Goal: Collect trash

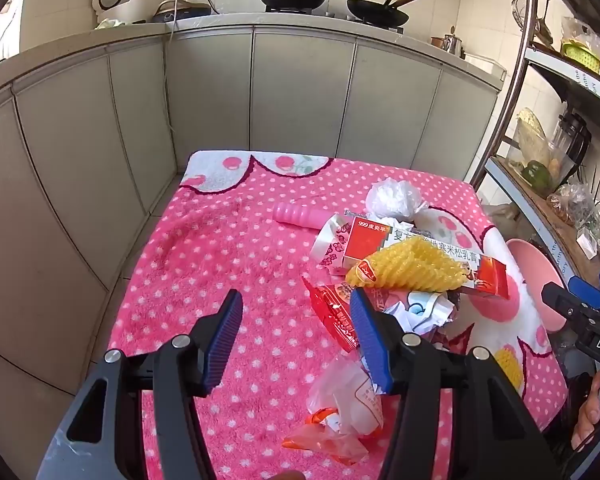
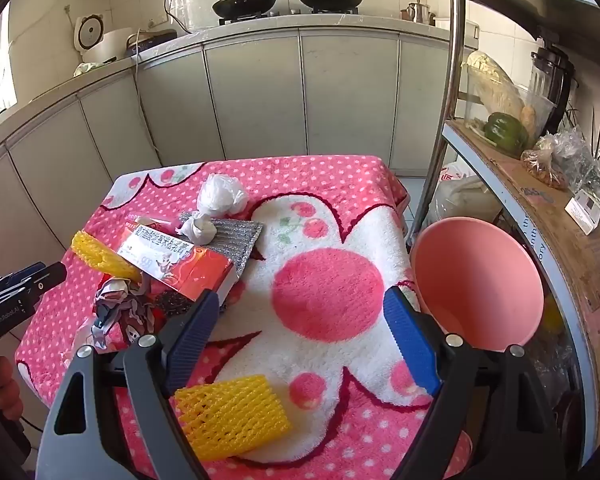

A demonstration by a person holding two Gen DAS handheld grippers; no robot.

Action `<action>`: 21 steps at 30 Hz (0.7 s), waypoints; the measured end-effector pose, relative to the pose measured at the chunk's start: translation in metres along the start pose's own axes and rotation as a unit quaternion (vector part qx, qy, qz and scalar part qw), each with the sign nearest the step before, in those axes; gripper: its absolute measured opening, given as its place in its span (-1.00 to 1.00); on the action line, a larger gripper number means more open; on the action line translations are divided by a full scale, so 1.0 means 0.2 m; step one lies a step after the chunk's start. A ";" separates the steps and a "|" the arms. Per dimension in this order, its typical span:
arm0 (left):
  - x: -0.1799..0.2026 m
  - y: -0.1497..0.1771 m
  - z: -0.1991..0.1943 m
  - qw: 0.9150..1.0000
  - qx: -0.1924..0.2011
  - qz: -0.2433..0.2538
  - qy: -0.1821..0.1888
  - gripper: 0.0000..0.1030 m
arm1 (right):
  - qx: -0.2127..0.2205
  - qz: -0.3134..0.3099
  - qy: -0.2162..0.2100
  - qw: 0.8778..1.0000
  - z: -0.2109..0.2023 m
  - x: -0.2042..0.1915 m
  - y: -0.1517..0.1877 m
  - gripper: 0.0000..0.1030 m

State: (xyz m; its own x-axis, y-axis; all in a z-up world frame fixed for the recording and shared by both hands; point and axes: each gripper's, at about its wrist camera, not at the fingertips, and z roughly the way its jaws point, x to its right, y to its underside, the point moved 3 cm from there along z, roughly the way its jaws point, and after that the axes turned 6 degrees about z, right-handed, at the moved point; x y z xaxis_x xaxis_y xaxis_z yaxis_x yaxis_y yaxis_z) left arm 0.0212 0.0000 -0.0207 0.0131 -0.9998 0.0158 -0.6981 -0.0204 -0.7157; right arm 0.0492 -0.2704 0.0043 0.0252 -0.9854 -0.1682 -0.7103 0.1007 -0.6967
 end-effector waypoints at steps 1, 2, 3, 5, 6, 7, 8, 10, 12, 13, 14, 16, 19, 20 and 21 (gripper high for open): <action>0.00 0.00 0.00 1.000 0.000 0.000 0.000 0.07 | -0.002 0.000 0.000 1.000 0.00 0.00 0.00 0.65; 0.00 0.00 0.00 1.000 0.000 0.001 0.001 0.07 | -0.003 0.000 0.000 1.000 0.01 0.00 0.00 0.65; 0.00 0.00 0.00 1.000 -0.001 0.002 0.000 0.07 | -0.004 0.000 0.000 1.000 0.01 0.00 0.01 0.65; 0.00 0.00 0.00 1.000 -0.001 0.002 -0.001 0.07 | -0.003 0.000 -0.001 1.000 0.01 0.00 0.01 0.65; 0.00 0.00 0.00 1.000 -0.001 0.002 -0.001 0.07 | -0.002 0.000 -0.001 1.000 0.01 0.00 0.01 0.65; 0.00 -0.01 0.00 1.000 -0.002 0.002 -0.001 0.07 | -0.001 0.000 -0.002 1.000 0.01 0.00 0.01 0.65; 0.00 -0.01 0.00 1.000 -0.002 0.002 0.000 0.07 | -0.001 0.000 -0.002 1.000 0.01 0.00 0.01 0.65; 0.01 -0.01 -0.01 1.000 -0.002 0.003 -0.001 0.07 | -0.006 0.001 -0.002 1.000 0.04 0.02 0.03 0.65; -0.01 0.00 -0.01 1.000 -0.001 0.001 0.002 0.07 | -0.005 0.001 -0.003 1.000 0.04 0.01 0.02 0.65; -0.01 0.00 -0.02 1.000 0.000 0.002 0.002 0.07 | -0.006 0.002 -0.003 1.000 0.03 0.01 0.02 0.65; 0.00 0.00 -0.01 1.000 -0.001 0.001 0.001 0.07 | -0.005 0.002 -0.003 1.000 0.03 0.01 0.03 0.65; 0.00 0.00 -0.01 1.000 -0.002 0.001 0.001 0.07 | -0.005 0.002 -0.003 1.000 0.02 0.01 0.02 0.65; 0.00 0.01 -0.02 1.000 -0.002 0.000 0.001 0.07 | -0.005 0.001 -0.005 1.000 0.02 0.00 0.02 0.65; 0.00 0.01 -0.01 1.000 -0.003 0.000 0.001 0.07 | -0.005 0.002 -0.004 1.000 0.02 -0.01 0.02 0.65; 0.00 0.02 -0.01 1.000 -0.003 0.000 0.001 0.07 | -0.005 0.001 -0.005 1.000 0.02 -0.01 0.02 0.65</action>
State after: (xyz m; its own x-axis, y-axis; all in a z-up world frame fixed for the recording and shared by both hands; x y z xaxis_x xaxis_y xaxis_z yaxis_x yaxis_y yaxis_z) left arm 0.0175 0.0009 -0.0220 0.0116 -0.9998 0.0178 -0.7022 -0.0208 -0.7117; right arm 0.0490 -0.2677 -0.0020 0.0303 -0.9837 -0.1772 -0.7178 0.1019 -0.6887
